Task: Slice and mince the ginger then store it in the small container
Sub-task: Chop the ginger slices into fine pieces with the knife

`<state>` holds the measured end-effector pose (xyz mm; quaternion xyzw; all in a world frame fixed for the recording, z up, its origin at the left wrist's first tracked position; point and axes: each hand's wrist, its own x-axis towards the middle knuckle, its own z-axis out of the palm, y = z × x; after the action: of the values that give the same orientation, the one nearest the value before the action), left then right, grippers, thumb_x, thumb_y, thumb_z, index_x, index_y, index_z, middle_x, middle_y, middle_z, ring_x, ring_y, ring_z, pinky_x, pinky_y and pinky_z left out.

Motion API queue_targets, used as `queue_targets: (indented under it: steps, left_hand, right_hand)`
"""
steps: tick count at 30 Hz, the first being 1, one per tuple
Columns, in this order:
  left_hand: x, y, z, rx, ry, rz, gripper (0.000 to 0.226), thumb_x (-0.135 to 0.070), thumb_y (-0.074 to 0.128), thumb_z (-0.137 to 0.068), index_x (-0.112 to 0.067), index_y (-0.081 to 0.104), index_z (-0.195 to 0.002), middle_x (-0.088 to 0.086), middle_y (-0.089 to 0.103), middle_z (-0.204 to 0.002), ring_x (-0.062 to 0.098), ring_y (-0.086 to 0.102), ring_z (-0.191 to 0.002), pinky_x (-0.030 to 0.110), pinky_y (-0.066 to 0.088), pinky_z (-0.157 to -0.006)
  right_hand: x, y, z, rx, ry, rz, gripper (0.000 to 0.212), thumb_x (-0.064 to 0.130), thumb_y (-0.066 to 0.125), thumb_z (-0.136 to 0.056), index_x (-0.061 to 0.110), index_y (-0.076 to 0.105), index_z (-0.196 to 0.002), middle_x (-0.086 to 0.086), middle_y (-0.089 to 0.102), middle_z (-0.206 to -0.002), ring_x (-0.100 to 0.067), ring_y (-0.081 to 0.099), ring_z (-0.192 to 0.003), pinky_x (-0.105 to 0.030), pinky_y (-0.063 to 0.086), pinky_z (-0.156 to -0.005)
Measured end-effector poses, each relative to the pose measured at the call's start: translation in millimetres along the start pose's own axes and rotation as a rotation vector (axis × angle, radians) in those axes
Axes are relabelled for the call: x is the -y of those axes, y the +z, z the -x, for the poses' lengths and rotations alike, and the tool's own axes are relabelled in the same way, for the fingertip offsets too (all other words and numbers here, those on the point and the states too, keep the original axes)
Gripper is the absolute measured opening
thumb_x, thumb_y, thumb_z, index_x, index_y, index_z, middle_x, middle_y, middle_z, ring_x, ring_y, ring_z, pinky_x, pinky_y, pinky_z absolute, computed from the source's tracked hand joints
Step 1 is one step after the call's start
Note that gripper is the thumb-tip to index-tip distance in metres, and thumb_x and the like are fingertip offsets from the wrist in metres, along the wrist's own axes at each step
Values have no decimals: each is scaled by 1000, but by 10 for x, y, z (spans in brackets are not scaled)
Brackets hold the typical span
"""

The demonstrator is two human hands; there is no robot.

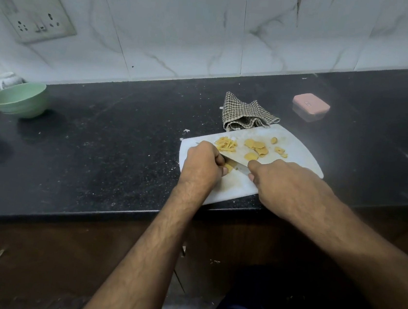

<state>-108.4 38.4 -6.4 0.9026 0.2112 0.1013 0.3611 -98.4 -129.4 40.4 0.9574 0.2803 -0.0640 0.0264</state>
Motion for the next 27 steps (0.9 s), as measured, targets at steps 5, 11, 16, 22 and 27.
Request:
queue_targets:
  steps: [5,11,16,22,27]
  left_hand:
    - [33,-44,-26,7,-44,-16,11,-14,85,-81,-14,76,-87,-1,74,-96,16,68,-92,36,59,-88]
    - [11,-65,53,-17,-49,34,12,-20,89,-77,-23,78,-81,-10,75,-90,10,68,-92,40,59,-91]
    - [22,-66,32,-42,-62,33,12,-17,89,-78,-19,77,-80,-6,76,-92,11,69,-92,39,60,-89]
    - [-3,-73,29,-3,-70,38,12,-14,89,-77,-16,78,-82,-6,76,-90,8,68,-90,33,59,-87]
    - [-8,-89,19,-26,-84,49,13,-10,88,-77,-15,77,-79,-6,75,-85,5,67,-84,27,57,-82]
  right_hand:
    - [105,41,12,-12,-19,6,17,19,39,-104,25,45,-119,1,43,-78,-17,46,-71,-36,40,-64]
    - [35,-36,-36,-5,-12,-3,23,26,33,-107,27,46,-126,2,40,-79,-21,47,-81,-36,37,-67]
    - [142,25,-13,-8,-30,-2,19,20,37,-105,25,45,-122,0,42,-80,-21,48,-77,-37,40,-67]
    - [95,47,-57,-4,-22,-22,21,21,38,-105,24,43,-125,1,39,-78,-22,49,-82,-37,41,-70]
    - [154,65,-46,-1,-19,-33,17,22,38,-105,23,44,-121,0,44,-81,-19,49,-76,-36,41,-67]
